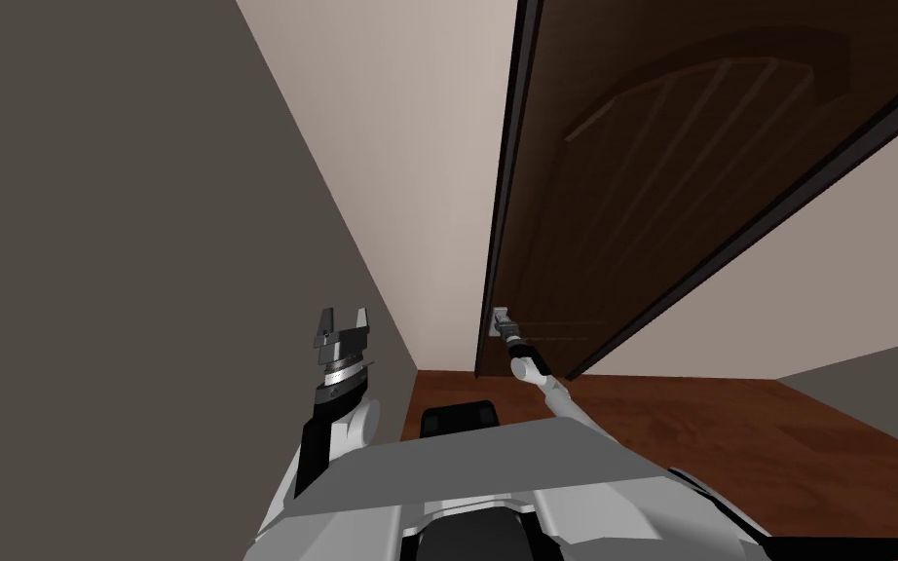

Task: Pull the door open

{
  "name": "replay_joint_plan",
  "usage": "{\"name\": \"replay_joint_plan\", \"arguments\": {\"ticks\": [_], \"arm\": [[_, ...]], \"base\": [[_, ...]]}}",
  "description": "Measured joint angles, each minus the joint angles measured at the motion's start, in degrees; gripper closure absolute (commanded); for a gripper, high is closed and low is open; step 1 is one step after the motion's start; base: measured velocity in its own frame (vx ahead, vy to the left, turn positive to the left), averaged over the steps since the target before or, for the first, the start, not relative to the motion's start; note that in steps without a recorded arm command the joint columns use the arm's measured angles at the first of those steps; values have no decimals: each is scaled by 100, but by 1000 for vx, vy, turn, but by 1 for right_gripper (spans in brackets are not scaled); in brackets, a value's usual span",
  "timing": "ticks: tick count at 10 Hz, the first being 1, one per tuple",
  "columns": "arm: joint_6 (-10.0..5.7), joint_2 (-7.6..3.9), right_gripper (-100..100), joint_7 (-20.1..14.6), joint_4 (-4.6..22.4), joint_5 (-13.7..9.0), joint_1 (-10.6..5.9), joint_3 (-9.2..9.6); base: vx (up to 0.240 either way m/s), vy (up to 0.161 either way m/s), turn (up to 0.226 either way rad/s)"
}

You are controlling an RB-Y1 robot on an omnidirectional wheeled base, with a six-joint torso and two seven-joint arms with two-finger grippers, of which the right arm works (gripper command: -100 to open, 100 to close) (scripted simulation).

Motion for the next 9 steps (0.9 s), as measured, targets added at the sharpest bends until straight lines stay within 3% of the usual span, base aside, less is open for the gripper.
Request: {"name": "replay_joint_plan", "arguments": {"ticks": [4,9], "arm": [[-101,-302,100,-296,37,-50,44,75],[-238,-834,100,-824,102,-159,146,192]], "base": [[-194,-22,158],[-222,-37,214]]}}
